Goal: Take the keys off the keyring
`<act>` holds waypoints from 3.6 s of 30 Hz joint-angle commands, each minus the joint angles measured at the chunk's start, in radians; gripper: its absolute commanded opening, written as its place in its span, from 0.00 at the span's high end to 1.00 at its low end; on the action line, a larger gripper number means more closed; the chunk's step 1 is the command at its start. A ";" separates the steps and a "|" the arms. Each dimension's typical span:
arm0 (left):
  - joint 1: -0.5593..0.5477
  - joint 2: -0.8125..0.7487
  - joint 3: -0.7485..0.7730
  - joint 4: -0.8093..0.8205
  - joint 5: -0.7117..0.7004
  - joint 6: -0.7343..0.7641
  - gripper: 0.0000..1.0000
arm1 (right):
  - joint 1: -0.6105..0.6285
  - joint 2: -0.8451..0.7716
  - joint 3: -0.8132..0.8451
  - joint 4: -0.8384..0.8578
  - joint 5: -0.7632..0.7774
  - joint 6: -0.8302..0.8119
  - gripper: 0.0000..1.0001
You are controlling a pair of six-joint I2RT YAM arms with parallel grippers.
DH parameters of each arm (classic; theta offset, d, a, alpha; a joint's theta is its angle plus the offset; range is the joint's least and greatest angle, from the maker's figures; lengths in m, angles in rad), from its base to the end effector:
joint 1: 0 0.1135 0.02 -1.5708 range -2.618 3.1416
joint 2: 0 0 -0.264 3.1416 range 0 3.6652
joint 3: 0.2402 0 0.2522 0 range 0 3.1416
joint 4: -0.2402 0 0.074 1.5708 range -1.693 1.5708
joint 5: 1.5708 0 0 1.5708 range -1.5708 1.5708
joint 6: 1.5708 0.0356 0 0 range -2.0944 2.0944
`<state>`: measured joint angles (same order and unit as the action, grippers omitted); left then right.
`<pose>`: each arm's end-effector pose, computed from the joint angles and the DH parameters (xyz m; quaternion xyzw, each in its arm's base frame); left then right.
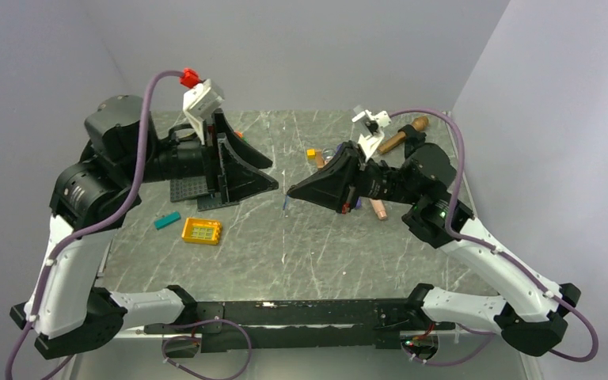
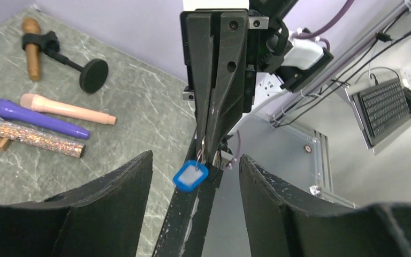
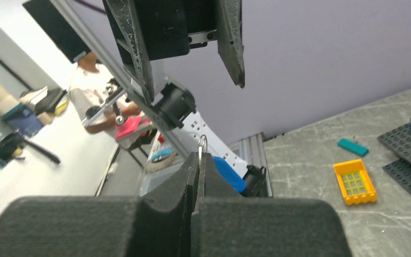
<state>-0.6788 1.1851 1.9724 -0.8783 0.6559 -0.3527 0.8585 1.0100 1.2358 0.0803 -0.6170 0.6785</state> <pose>0.1053 -0.1129 0.5647 0.3278 0.6546 -0.5217 0.4379 0.1172 0.1672 0.4814 -0.2945 0.5388 0.6632 0.4278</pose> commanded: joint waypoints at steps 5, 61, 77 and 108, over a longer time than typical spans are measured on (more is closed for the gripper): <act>-0.004 0.047 0.031 -0.061 0.102 0.078 0.41 | 0.003 0.027 0.052 -0.039 -0.088 0.013 1.00; -0.067 -0.033 -0.129 0.109 0.067 -0.071 1.00 | -0.020 0.059 0.064 0.125 -0.092 0.030 1.00; -0.068 -0.072 -0.111 0.386 -0.150 -0.180 1.00 | -0.049 0.252 0.227 0.411 -0.030 0.161 1.00; -0.067 -0.348 -0.399 0.235 -0.354 -0.188 0.22 | -0.164 0.216 -0.035 0.020 -0.112 0.281 1.00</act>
<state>-0.7414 0.8612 1.5955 -0.5518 0.3416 -0.5518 0.6952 1.2774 1.1995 0.3496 -0.7368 1.0042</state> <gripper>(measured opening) 0.771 0.015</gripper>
